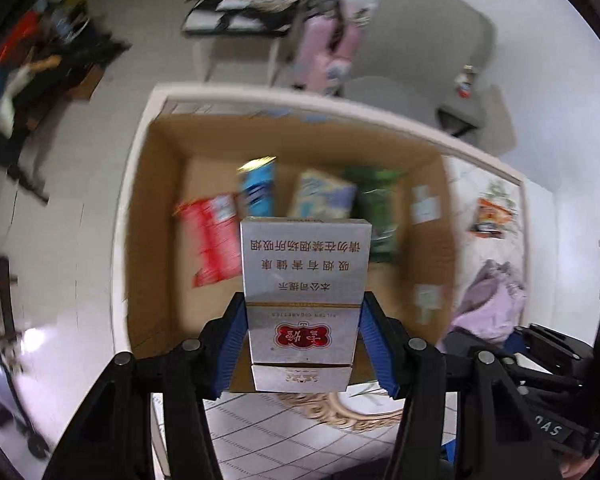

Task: Organize soft objects
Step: 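Carry both items over the box and release them inside, then grasp the orange panda snack bag with the right tool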

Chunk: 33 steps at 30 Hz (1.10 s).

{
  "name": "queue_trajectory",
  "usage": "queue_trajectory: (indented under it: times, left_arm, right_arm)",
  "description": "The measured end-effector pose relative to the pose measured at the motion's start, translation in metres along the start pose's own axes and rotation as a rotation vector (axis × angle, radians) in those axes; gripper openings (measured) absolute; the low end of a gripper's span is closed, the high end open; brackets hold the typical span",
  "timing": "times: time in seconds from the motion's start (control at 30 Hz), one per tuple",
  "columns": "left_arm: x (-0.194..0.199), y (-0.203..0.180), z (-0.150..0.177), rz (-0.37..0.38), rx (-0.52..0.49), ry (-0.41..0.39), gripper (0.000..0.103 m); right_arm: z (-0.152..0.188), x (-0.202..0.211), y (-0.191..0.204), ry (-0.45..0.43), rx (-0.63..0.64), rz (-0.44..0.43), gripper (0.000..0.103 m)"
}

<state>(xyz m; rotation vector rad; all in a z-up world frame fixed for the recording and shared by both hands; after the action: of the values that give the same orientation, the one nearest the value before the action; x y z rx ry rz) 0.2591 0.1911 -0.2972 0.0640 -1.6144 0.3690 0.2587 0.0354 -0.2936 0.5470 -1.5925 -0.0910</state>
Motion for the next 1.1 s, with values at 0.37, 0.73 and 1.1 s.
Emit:
queue_trajectory:
  times: [0.37,0.73,1.1]
  left_arm:
    - [-0.087,0.070,0.002,-0.037,0.137,0.218,0.054]
    - [-0.081,0.063,0.020,-0.117,0.080,0.243,0.071]
    - [-0.011,0.042,0.029,-0.188,0.039,-0.036,0.100]
  right_arm:
    - [-0.007,-0.080,-0.001,0.156,-0.052,0.058,0.040]
    - [0.010,-0.093,-0.010,0.187,-0.071,0.082,0.089]
    - [0.020,-0.052,-0.012,0.097,0.015,0.309,0.091]
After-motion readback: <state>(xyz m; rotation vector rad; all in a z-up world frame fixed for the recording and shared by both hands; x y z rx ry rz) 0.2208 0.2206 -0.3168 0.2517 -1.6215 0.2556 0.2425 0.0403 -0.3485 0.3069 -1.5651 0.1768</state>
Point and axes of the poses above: each gripper's, at about its wrist camera, not at the fingertips, and x roughly against the way its jaws point, y to its left, z to its underside, the point moved 6 cm from there along -x, roughly the way its jaws point, and after that the axes turned 10 degrees about x, right-handed, at the moved point
